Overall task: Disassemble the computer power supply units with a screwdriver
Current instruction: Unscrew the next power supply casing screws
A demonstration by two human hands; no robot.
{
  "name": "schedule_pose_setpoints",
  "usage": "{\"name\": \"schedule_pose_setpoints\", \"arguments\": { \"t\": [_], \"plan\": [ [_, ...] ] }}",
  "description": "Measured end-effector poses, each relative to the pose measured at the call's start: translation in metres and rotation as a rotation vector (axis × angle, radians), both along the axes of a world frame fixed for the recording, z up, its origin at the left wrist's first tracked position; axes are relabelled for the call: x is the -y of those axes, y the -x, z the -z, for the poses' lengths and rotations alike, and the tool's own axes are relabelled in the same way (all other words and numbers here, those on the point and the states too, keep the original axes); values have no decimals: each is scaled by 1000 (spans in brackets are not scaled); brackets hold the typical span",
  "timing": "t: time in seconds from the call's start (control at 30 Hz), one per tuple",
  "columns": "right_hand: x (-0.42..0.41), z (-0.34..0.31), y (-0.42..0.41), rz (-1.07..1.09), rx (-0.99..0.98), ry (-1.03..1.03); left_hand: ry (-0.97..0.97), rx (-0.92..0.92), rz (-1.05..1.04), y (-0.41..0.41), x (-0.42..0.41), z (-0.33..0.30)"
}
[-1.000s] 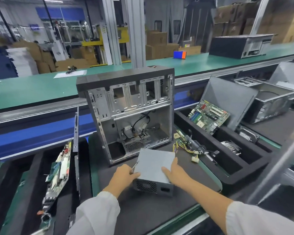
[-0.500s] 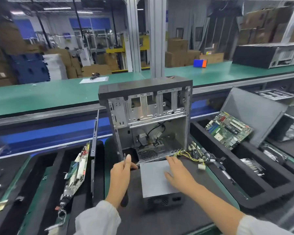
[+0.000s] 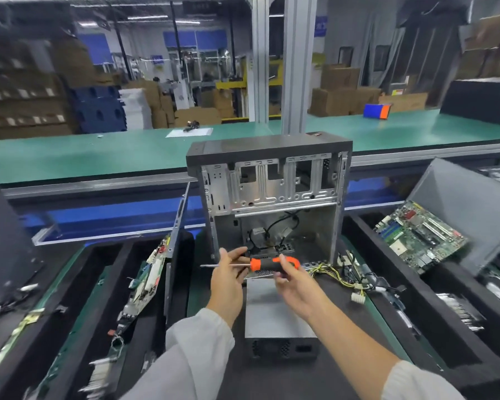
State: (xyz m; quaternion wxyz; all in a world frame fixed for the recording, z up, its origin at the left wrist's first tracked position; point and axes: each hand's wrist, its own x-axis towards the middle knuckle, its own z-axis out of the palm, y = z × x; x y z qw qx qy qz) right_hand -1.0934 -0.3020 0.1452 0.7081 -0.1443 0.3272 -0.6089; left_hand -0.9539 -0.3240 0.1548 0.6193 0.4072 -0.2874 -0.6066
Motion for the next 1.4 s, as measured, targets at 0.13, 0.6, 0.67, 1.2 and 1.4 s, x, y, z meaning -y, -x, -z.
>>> {"name": "schedule_pose_setpoints", "arguments": {
  "t": [0.13,0.6,0.67,1.2,1.4],
  "plan": [
    [32,-2,29,131,-42,53,54,772,376,-14,9,43],
    [51,-17,38,154,-1068,559,-8,688,119,-6,-28,102],
    [48,-19,28,97,-1182,610,-3,698,91,-4,-31,102],
    [55,-48,-8,-117,-1454,822,24,533,0,-3,-10,105],
    [55,-51,-16,-125,-1513,850,38,533,-8,-2,-9,105]
  ]
}}
